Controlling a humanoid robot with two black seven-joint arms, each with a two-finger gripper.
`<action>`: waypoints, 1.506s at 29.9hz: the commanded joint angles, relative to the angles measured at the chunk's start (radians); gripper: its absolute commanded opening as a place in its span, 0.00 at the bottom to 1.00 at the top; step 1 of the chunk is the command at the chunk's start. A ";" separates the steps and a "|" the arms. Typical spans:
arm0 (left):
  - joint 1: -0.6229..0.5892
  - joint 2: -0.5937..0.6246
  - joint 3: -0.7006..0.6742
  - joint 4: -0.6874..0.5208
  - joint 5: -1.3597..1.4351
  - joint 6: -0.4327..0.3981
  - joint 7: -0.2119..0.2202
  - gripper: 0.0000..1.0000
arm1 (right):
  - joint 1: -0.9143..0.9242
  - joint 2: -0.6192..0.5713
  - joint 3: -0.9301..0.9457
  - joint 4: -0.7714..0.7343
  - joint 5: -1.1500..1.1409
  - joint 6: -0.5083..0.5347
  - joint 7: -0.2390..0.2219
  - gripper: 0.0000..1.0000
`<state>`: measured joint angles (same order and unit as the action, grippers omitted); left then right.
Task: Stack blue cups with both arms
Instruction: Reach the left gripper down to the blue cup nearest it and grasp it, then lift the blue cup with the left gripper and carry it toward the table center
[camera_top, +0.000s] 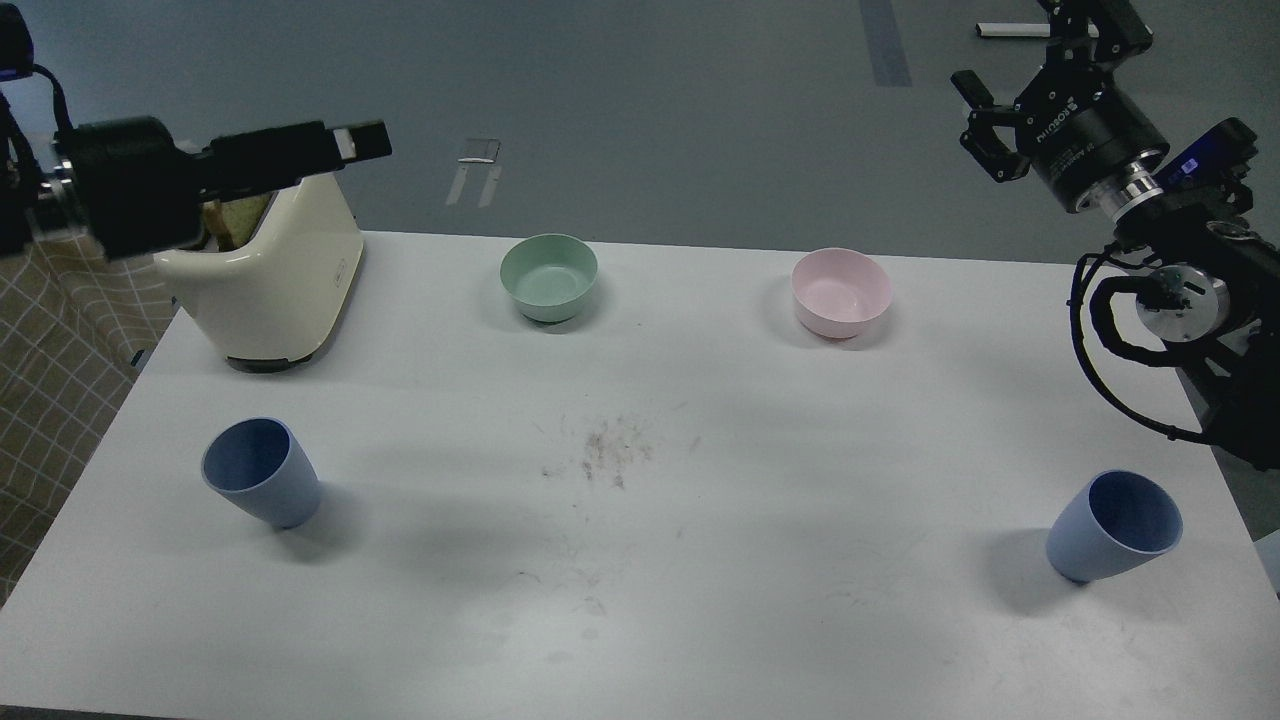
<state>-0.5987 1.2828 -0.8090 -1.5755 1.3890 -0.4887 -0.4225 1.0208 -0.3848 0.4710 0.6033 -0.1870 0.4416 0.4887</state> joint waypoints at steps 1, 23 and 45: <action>0.074 0.104 0.023 -0.011 0.065 0.000 -0.039 0.97 | -0.008 -0.002 -0.002 0.019 -0.005 -0.003 0.000 1.00; 0.114 0.070 0.413 0.253 0.154 0.110 -0.066 0.98 | -0.036 -0.011 0.001 0.069 -0.006 -0.011 0.000 1.00; 0.116 -0.062 0.416 0.348 0.243 0.110 -0.066 0.00 | -0.050 -0.009 0.001 0.069 -0.008 -0.011 0.000 1.00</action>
<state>-0.4817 1.2312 -0.3927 -1.2375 1.6003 -0.3797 -0.4887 0.9711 -0.3952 0.4725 0.6719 -0.1947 0.4310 0.4887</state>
